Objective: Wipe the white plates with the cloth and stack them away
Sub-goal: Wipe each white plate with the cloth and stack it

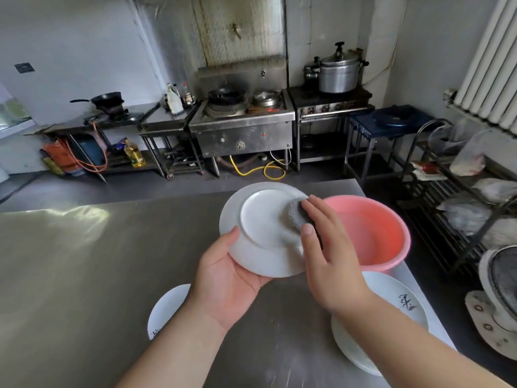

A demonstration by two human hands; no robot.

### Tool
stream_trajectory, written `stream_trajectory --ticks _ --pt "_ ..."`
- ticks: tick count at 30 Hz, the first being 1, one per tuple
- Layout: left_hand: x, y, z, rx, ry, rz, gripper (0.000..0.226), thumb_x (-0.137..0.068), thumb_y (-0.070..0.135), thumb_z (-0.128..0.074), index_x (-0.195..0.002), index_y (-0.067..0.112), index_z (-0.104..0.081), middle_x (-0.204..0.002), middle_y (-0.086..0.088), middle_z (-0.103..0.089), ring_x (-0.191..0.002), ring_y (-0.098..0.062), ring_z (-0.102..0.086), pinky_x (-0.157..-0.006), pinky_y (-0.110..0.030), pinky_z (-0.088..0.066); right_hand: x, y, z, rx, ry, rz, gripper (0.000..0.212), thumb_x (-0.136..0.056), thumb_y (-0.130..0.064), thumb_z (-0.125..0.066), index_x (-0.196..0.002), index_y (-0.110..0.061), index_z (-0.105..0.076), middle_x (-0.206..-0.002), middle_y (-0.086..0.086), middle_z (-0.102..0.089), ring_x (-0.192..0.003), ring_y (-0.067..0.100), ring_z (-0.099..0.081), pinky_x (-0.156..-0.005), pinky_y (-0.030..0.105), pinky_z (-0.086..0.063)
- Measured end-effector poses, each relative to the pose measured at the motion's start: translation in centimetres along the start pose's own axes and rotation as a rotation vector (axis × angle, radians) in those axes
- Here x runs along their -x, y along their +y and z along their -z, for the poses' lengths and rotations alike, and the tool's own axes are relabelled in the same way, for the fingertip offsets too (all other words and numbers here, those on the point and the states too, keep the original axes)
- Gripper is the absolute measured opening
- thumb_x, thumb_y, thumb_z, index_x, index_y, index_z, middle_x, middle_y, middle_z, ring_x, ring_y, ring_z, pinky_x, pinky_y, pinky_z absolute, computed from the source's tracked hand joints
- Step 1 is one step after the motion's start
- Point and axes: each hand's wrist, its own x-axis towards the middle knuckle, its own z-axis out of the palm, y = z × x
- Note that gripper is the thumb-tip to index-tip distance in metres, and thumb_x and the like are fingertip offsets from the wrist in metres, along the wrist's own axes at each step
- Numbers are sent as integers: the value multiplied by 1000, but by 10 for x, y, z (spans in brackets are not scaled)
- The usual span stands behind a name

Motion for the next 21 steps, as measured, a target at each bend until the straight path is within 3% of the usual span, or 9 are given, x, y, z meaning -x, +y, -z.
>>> stream_trajectory --ticks 4,10,13,18,21 --pt "-6 16 6 -61 123 27 46 -99 32 -57 -136 7 -69 -136 -17 -69 -123 -32 -69 -88 -46 -63 -11 -2 11 64 -141 67 60 -105 -51 -39 -152 -16 -53 -161 -9 -41 -151 3 -32 -124 38 -29" --pt "-11 18 10 -42 122 21 54 -102 31 -50 -148 4 -55 -141 -24 -64 -131 -37 -63 -105 -50 -52 50 -20 -31 326 -236 255 81 -105 -66 -28 -164 -10 -27 -174 4 -15 -162 33 1 -127 62 -12" --pt "-15 24 13 -13 92 21 52 -104 32 -47 -147 3 -56 -142 -23 -63 -130 -35 -63 -100 -48 -57 31 -23 -31 428 -233 346 75 -106 -62 -30 -164 -14 -29 -174 4 -15 -162 30 -4 -126 63 -18" --pt "-24 42 11 33 79 -7 49 -106 31 -44 -145 5 -57 -141 -22 -64 -127 -36 -65 -93 -46 -61 -8 -31 -31 397 -147 166 74 -106 -58 -27 -162 -12 -31 -173 6 -15 -162 28 -3 -127 55 -18" --pt "-28 43 12 28 108 65 56 -103 38 -49 -146 2 -57 -140 -24 -64 -128 -38 -64 -108 -47 -54 8 -43 -56 490 -163 351 80 -107 -61 -18 -159 -3 -36 -170 14 -24 -160 38 -10 -125 60 -23"
